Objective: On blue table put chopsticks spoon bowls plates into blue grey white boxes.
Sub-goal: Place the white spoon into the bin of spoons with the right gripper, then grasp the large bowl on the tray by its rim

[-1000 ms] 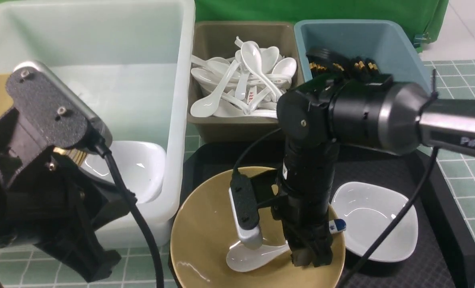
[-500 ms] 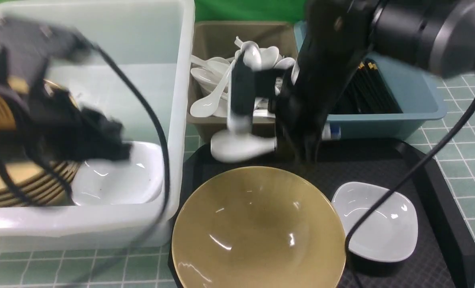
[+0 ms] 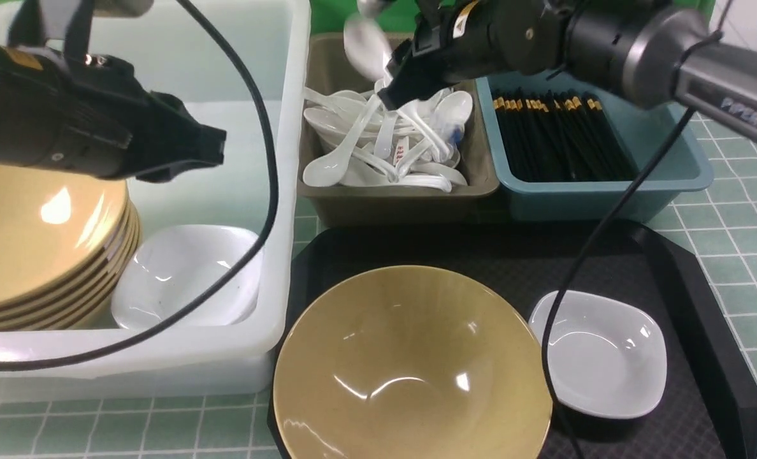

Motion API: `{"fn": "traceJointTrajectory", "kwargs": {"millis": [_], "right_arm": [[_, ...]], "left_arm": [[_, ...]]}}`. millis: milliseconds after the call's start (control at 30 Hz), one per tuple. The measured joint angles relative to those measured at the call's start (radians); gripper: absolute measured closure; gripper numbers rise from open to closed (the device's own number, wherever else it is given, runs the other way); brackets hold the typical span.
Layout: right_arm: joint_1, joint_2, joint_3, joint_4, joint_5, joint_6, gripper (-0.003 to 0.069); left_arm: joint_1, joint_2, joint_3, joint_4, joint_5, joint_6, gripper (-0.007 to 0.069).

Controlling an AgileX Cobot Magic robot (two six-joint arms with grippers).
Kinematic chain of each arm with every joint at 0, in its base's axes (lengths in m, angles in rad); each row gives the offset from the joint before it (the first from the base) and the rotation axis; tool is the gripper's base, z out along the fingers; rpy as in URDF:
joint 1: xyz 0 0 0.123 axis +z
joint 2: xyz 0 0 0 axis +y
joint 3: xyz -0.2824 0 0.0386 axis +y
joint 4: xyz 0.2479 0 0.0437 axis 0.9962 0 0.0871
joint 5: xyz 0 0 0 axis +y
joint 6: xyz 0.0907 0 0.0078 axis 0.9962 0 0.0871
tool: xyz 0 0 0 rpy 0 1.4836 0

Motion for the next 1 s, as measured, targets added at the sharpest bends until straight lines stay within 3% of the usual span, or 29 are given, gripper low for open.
{"fn": "traceJointTrajectory", "kwargs": {"millis": [100, 167, 300, 400, 567, 633, 767, 1000], "right_arm": [[0.000, -0.017, -0.067, 0.000, 0.169, 0.057, 0.0037], [0.000, -0.037, -0.104, 0.000, 0.293, 0.063, 0.0000], [0.000, -0.095, -0.195, 0.000, 0.578, 0.034, -0.0006], [0.000, -0.151, -0.222, -0.001, 0.751, -0.006, 0.0039], [0.000, -0.301, -0.085, -0.002, 0.798, -0.016, 0.0157], [0.000, -0.370, -0.003, -0.003, 0.801, -0.016, 0.0198], [0.000, -0.516, 0.170, -0.003, 0.807, -0.021, 0.0273], [0.000, -0.633, 0.304, -0.003, 0.811, -0.045, 0.0359]], "left_arm": [[-0.019, 0.015, -0.032, -0.012, 0.079, 0.023, 0.0614], [-0.040, 0.035, -0.066, -0.010, 0.124, 0.025, 0.0606], [-0.128, 0.143, -0.210, 0.015, 0.275, 0.026, 0.0498], [-0.200, 0.257, -0.312, 0.082, 0.332, 0.026, 0.0390], [-0.339, 0.445, -0.422, 0.251, 0.363, 0.025, 0.0183], [-0.373, 0.516, -0.440, 0.306, 0.359, 0.015, 0.0136], [-0.402, 0.628, -0.471, 0.384, 0.331, -0.033, 0.0109], [-0.403, 0.739, -0.494, 0.356, 0.327, -0.060, 0.0116]]}}
